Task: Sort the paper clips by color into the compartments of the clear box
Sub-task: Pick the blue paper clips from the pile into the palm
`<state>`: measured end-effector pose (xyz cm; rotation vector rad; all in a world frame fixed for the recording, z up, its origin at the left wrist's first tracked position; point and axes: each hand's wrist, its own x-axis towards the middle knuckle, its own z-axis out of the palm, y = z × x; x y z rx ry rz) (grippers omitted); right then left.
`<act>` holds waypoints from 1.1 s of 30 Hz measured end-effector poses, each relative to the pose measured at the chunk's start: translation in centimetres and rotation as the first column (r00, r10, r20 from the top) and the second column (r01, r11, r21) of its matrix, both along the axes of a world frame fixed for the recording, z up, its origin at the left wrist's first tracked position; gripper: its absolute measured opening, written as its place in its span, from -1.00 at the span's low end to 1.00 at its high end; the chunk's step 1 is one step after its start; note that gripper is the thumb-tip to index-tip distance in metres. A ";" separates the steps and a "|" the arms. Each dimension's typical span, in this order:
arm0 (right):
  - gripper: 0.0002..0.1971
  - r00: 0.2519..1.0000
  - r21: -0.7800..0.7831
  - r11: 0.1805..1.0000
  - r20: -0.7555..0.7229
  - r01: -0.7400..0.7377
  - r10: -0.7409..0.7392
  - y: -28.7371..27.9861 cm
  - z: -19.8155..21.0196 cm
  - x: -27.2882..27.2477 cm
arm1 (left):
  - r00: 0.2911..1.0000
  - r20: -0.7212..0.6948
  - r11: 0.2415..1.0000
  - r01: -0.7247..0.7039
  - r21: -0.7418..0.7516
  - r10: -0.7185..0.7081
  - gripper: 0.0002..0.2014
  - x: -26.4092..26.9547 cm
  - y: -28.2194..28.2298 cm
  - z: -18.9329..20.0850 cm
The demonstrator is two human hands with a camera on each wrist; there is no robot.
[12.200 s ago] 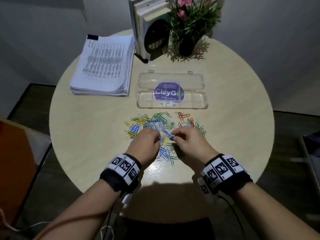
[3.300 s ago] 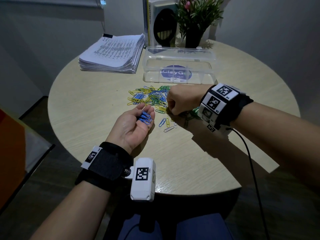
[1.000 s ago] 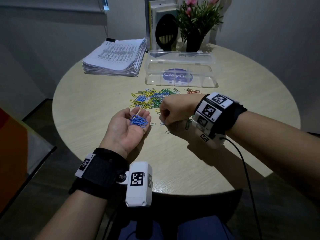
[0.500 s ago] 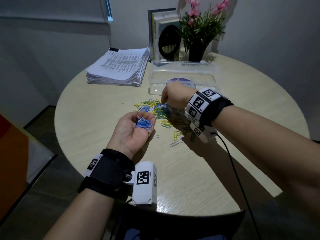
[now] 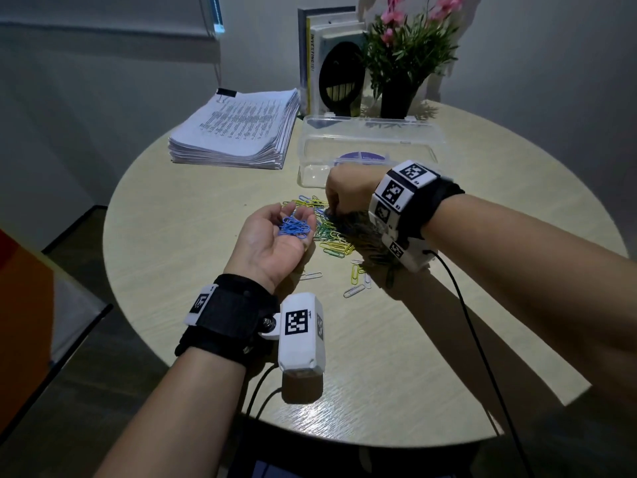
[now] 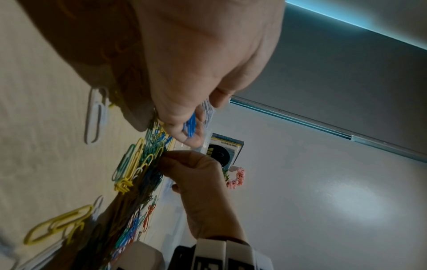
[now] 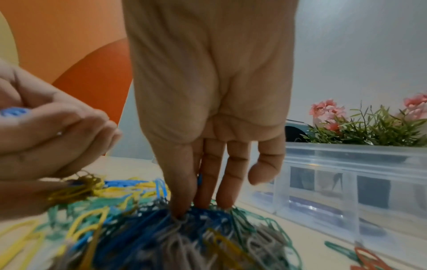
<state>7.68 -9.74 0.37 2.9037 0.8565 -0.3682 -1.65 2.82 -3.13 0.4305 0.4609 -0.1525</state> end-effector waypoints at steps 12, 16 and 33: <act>-0.65 0.997 0.035 0.998 0.056 0.056 -0.058 1.4 -0.9 0.6 | 0.999 0.044 1.000 -0.021 -0.003 0.021 -0.76 2.4 1.0 0.2; -0.69 0.995 0.053 0.994 0.025 0.093 -0.094 1.5 -0.9 0.9 | 0.999 0.046 0.999 0.013 0.035 -0.015 -0.75 2.7 0.9 -0.1; -0.91 0.985 0.518 0.852 -0.173 0.073 0.020 3.1 3.5 -0.6 | 0.998 0.069 0.998 -0.003 -0.070 0.008 -0.61 2.6 1.6 -0.5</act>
